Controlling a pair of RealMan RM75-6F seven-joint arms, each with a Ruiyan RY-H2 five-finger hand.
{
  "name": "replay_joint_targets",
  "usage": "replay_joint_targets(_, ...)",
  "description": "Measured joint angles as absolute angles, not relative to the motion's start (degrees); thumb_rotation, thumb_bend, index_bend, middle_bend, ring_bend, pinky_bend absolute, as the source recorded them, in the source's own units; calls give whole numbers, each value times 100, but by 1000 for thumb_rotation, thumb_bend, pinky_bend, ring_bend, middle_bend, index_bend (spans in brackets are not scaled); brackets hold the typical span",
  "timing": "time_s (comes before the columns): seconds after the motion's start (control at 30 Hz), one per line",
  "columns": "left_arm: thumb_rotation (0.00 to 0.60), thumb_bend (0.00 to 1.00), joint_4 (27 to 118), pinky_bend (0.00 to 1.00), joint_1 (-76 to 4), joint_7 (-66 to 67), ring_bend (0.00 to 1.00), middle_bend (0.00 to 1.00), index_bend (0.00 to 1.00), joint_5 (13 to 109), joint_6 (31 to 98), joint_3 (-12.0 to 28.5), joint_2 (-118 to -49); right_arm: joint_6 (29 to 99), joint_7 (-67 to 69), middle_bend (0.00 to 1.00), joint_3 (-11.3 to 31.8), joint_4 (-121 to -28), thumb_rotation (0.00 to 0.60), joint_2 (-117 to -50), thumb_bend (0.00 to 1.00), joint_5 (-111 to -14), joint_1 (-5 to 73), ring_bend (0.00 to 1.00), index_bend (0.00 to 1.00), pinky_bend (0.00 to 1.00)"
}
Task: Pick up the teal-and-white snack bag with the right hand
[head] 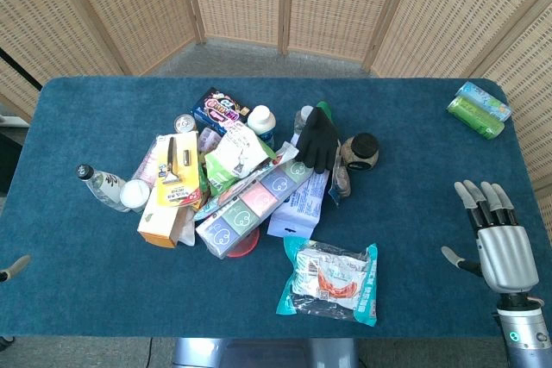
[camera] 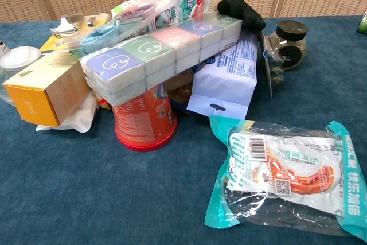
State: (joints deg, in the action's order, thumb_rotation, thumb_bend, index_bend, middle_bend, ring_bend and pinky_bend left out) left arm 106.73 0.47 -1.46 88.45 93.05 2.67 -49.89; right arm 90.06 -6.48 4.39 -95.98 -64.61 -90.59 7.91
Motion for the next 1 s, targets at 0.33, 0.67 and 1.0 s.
replay_joint_targets(0.33,600,0,10733,0,27,133,0,0,39,8879,9253,244,-5093,8656,-152,0,275,-9696,600,-6308,0,-9142,823,0,0,0)
replay_joint_targets(0.67,600,0,10707,0,-39,97,0,0,40,8791,9155,287,-5119,7579,-577,0,-192,-10541,600,-6133,0,-9241,1032,0,0,0)
replay_joint_targets(1.0,600,0,10686,0,-26,1,0,0,39,8763,9189,310,-5080,6655,-1450,0,-448,-11222,600,-6170,0,-9053,1297,0,0,0)
